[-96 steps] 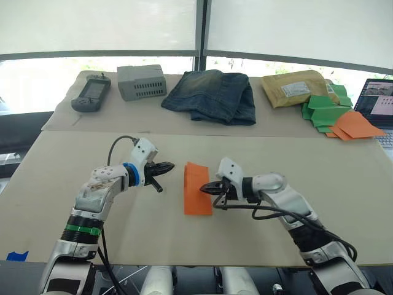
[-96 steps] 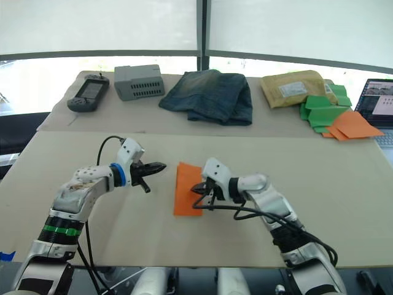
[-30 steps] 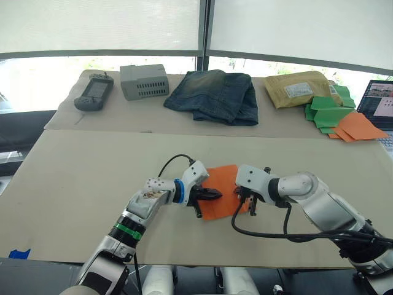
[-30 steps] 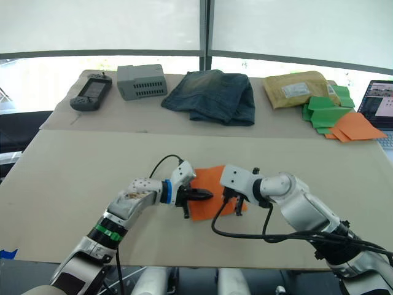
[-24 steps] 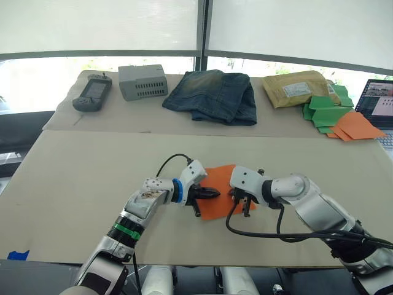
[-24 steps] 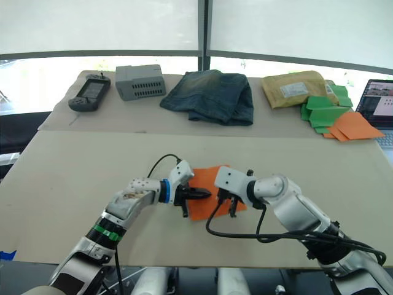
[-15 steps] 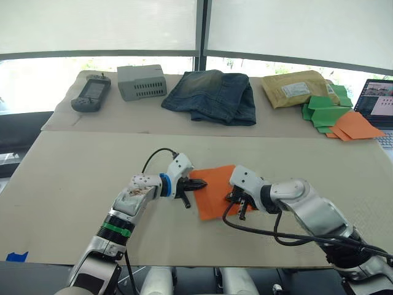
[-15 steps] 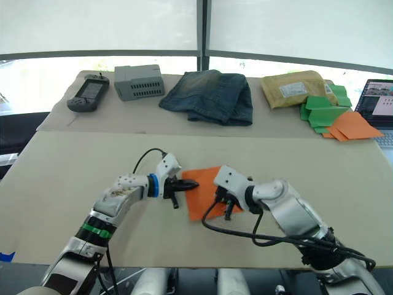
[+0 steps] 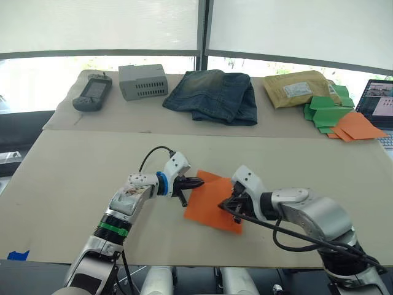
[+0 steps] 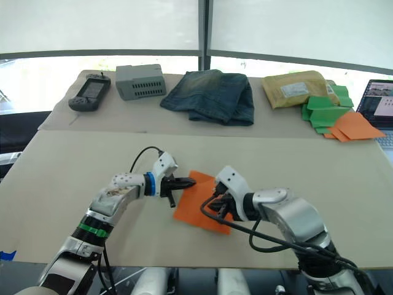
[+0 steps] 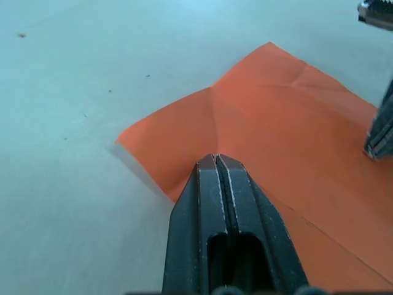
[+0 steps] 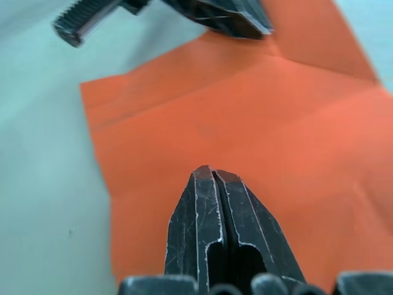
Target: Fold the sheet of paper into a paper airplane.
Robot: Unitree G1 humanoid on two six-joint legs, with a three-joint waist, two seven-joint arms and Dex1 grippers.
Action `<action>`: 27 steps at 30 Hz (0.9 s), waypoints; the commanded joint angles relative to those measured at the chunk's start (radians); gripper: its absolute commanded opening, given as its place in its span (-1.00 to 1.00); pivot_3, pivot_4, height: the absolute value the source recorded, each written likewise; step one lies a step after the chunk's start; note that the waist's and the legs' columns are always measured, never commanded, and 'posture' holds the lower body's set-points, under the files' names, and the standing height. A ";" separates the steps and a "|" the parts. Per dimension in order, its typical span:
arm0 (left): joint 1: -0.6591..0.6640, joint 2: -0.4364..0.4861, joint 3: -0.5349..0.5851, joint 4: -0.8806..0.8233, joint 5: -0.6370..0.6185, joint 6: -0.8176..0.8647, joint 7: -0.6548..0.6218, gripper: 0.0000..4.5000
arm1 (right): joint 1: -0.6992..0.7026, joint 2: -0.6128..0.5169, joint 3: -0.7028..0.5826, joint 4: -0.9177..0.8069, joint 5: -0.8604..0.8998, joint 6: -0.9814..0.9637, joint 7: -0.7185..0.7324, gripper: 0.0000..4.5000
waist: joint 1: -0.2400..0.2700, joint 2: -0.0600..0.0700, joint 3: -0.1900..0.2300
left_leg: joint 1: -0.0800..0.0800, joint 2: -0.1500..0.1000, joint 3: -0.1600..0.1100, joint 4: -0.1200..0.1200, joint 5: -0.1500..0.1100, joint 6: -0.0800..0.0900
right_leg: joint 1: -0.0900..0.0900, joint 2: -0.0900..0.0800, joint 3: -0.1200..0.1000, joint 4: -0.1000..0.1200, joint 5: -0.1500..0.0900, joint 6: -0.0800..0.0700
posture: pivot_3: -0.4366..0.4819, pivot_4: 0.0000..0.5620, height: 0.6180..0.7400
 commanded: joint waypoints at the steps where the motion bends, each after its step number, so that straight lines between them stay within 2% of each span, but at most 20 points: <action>1: -0.004 0.010 0.014 -0.093 -0.047 0.016 -0.036 -0.99 | -0.023 -0.036 -0.059 -0.027 0.032 -0.019 0.001 -1.00 | 0.000 0.000 0.000 | 0.000 0.000 0.000 0.000 0.000 0.000 | 0.000 0.000 0.000 0.000 0.000 0.000 | -0.05 -0.47 0.70; 6: -0.007 0.014 0.006 -0.184 -0.115 0.053 -0.093 -0.99 | -0.021 -0.058 -0.161 0.005 0.048 -0.046 -0.024 -1.00 | 0.001 0.000 0.000 | -0.001 0.000 0.000 0.000 0.000 0.000 | -0.001 0.000 0.000 0.000 0.001 0.001 | -0.05 -0.47 0.70; 10: -0.009 0.000 -0.038 -0.184 -0.103 0.054 -0.097 -0.99 | 0.015 -0.046 -0.268 0.028 0.054 -0.078 -0.071 -1.00 | 0.005 0.000 0.000 | -0.001 -0.001 0.000 0.001 0.000 0.000 | 0.000 0.000 0.000 0.000 0.000 0.000 | -0.05 -0.47 0.70; 15: -0.020 -0.023 -0.107 -0.129 -0.041 0.019 -0.082 -1.00 | 0.077 -0.008 -0.394 0.011 0.125 -0.029 -0.099 -0.31 | 0.007 0.000 0.000 | -0.002 -0.001 0.000 0.000 0.000 0.000 | 0.000 0.000 0.001 -0.001 0.001 0.002 | -0.05 -0.47 0.70; 21: -0.031 -0.040 -0.161 -0.065 0.024 -0.030 -0.075 -1.00 | 0.155 0.115 -0.537 -0.007 0.192 0.062 -0.191 0.60 | 0.006 0.000 0.000 | -0.001 0.000 0.000 0.000 0.000 0.000 | 0.000 0.001 0.000 0.000 0.001 0.002 | -0.05 -0.47 0.70; 27: -0.031 -0.046 -0.192 -0.012 0.080 -0.065 -0.072 -1.00 | 0.163 0.306 -0.625 0.043 0.257 0.094 -0.278 0.60 | 0.001 0.001 0.000 | -0.001 0.000 -0.001 0.001 0.000 0.000 | 0.000 0.000 0.001 0.000 0.001 0.002 | -0.05 -0.47 0.70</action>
